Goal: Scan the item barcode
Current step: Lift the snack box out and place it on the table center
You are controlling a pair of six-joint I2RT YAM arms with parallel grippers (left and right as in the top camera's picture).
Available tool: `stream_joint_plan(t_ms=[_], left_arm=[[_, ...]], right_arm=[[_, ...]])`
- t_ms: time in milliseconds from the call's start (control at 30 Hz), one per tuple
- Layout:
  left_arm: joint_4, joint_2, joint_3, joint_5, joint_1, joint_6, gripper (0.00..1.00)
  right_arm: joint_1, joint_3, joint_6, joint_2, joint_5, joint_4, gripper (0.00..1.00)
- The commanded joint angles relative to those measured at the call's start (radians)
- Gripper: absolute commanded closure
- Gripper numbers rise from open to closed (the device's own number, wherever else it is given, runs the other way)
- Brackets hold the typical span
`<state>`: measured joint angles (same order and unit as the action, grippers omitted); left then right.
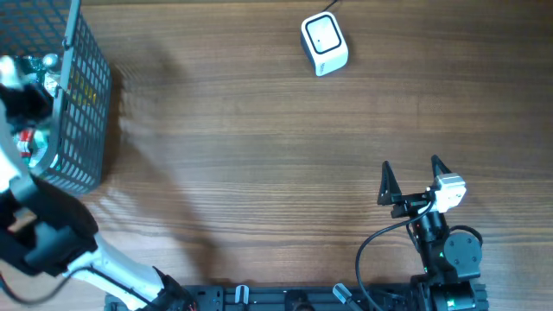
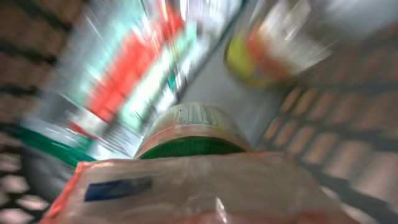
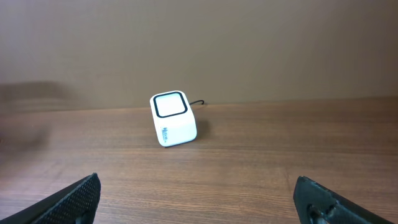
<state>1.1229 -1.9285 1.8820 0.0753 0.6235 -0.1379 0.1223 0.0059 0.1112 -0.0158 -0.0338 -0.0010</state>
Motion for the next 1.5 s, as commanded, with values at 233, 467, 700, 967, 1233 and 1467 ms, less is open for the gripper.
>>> stream_joint_plan(t_ms=[233, 467, 700, 967, 1233, 1467], left_arm=[[-0.002, 0.340, 0.230, 0.067, -0.020, 0.120, 0.51], [0.145, 0.412, 0.230, 0.063, -0.225, 0.204, 0.51], [0.328, 0.368, 0.213, -0.006, -0.531, 0.285, 0.53], [0.264, 0.328, 0.022, -0.055, -0.849, 0.437, 0.53], [-0.073, 0.327, -0.320, -0.064, -1.084, 0.608, 0.53], [-0.302, 0.301, -0.539, -0.180, -1.233, 0.671, 0.53]], right_arm=[[0.000, -0.001, -0.006, 0.002, -0.016, 0.003, 0.00], [0.000, -0.001, -0.006, 0.002, -0.016, 0.003, 0.00], [0.000, -0.001, -0.006, 0.002, -0.016, 0.003, 0.00], [0.000, -0.001, -0.006, 0.002, -0.016, 0.003, 0.00], [0.000, -0.001, -0.006, 0.002, -0.016, 0.003, 0.00], [0.000, -0.001, -0.006, 0.002, -0.016, 0.003, 0.00]])
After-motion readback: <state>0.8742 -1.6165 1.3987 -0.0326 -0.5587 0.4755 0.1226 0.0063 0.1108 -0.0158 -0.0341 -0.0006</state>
